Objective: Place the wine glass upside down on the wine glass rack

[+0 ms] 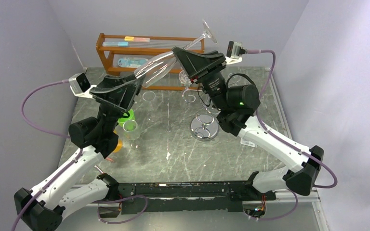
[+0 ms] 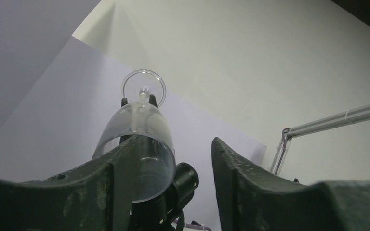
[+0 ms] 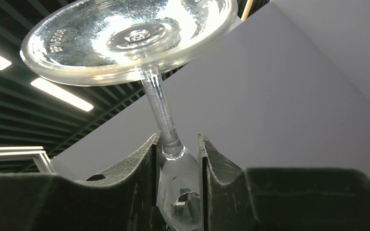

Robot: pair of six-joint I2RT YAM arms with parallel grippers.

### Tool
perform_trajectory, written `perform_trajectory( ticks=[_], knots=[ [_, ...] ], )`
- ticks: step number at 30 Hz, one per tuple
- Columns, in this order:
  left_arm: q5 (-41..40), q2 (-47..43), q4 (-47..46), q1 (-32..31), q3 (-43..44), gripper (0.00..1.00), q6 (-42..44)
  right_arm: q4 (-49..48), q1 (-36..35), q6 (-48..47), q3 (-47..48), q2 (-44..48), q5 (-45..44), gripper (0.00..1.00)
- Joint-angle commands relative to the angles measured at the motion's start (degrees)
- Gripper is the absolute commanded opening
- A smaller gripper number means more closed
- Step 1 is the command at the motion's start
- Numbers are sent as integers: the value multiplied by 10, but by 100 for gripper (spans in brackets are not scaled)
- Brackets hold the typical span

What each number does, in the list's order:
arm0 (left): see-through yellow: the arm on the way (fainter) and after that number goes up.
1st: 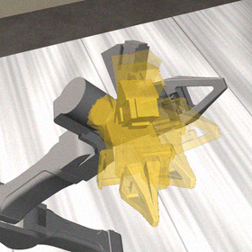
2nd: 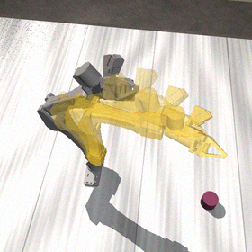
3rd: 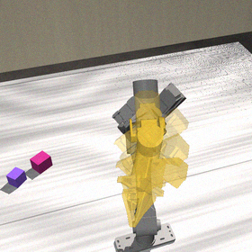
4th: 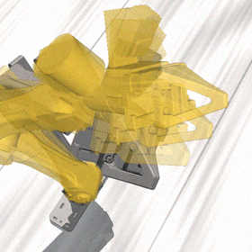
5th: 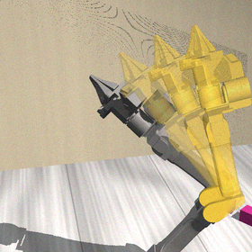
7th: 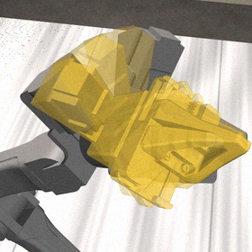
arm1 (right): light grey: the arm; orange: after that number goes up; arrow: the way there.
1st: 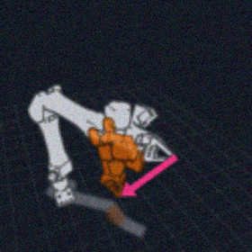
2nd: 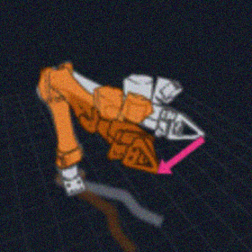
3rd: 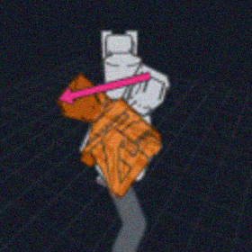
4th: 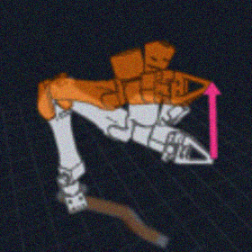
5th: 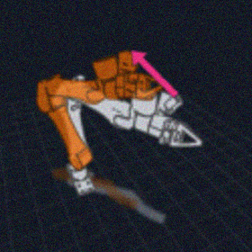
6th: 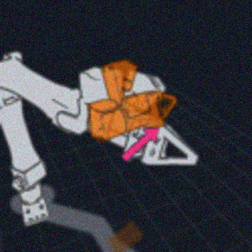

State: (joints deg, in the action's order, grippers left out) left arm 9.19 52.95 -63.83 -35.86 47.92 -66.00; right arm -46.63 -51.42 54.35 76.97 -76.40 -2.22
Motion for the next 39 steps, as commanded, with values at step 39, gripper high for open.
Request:
perform_trajectory(
  ticks=[39],
  knots=[
    [-63, -103, 674, -3, 85, 96, 376, 866, -3, -372, -3, 333, -168, 0]
  ],
)
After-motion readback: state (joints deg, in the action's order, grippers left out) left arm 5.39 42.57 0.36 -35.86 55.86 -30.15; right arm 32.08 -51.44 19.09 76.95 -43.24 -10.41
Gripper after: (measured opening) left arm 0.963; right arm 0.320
